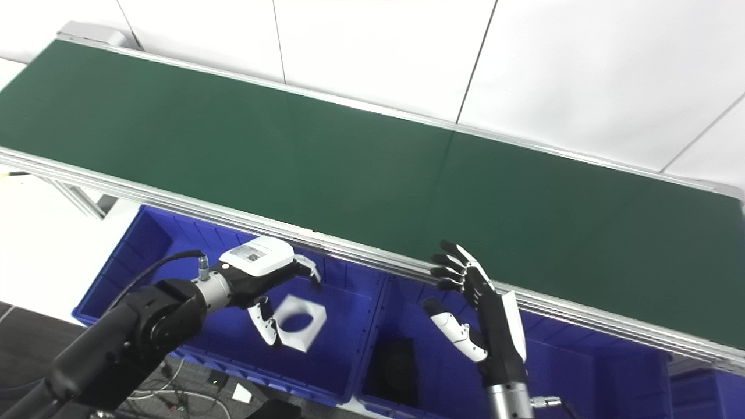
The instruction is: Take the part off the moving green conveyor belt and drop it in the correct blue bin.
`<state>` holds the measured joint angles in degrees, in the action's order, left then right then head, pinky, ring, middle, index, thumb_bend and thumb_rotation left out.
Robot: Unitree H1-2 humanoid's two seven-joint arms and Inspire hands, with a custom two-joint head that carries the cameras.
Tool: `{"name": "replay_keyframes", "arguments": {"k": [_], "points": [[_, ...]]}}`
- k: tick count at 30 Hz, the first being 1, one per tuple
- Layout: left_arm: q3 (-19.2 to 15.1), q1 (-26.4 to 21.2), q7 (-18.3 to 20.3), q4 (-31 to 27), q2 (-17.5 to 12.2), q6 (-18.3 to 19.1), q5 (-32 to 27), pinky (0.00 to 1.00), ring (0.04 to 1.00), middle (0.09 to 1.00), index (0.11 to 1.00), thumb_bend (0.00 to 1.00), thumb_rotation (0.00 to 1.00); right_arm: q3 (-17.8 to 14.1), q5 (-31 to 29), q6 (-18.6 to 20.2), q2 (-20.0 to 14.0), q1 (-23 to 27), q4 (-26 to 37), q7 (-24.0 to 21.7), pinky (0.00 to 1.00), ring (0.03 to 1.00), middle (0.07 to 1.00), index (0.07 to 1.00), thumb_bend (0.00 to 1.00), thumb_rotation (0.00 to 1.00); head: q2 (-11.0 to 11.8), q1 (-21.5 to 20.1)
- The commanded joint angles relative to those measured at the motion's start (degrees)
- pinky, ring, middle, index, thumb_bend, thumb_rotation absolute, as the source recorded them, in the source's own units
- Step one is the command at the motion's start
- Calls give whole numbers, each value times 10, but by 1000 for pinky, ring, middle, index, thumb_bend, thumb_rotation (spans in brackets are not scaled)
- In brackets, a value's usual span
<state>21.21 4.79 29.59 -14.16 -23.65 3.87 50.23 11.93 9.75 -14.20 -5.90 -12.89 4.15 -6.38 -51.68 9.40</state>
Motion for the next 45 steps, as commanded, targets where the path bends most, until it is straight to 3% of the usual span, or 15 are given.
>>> {"name": "replay_keyframes", "arguments": {"k": [1, 3, 10, 17, 24, 27, 35, 38, 40, 45], "points": [[-6, -5, -2, -23, -1, 8, -7, 798, 834, 863, 844, 756, 156, -2, -4, 3, 3, 7, 17, 0, 651, 728, 780, 850, 670, 691, 3, 0], [-8, -5, -1, -24, 0, 8, -8, 799, 839, 867, 858, 769, 202, -3, -5, 3, 3, 7, 16, -1, 655, 731, 782, 851, 676, 692, 3, 0], [-14, -2, -6, -29, 3, 9, -20, 799, 841, 871, 880, 815, 206, -3, -5, 0, 2, 8, 13, 0, 652, 728, 781, 852, 676, 695, 3, 0], [-25, 4, 13, -53, 9, 35, -54, 809, 850, 877, 891, 832, 242, -3, -5, 0, 3, 8, 11, 0, 651, 727, 781, 851, 678, 692, 7, -1], [-62, 29, -17, -94, 28, 29, -145, 734, 797, 826, 823, 694, 237, -4, -6, -4, 3, 8, 8, 1, 652, 726, 781, 850, 679, 692, 15, -6], [-90, 44, -40, -108, 54, 27, -218, 670, 767, 804, 794, 675, 240, -4, -4, -5, 3, 7, 5, 2, 655, 730, 783, 851, 675, 691, 20, -7], [-124, 72, -86, -125, 126, 11, -366, 631, 706, 759, 785, 629, 471, -3, -7, -16, 2, 9, -4, 1, 655, 723, 780, 851, 668, 671, 34, -10], [-124, 82, -109, -114, 150, -12, -388, 638, 709, 762, 787, 651, 589, -3, -8, -18, 1, 8, -8, 1, 655, 726, 783, 851, 673, 677, 40, -14], [-123, 89, -130, -101, 170, -40, -397, 642, 709, 764, 787, 615, 670, -4, -9, -20, 1, 8, -11, 1, 656, 727, 782, 851, 677, 677, 44, -17], [-117, 113, -167, -64, 216, -83, -423, 680, 736, 778, 791, 595, 786, -5, -9, -25, 0, 4, -15, 3, 659, 727, 780, 849, 677, 680, 54, -27]]}}
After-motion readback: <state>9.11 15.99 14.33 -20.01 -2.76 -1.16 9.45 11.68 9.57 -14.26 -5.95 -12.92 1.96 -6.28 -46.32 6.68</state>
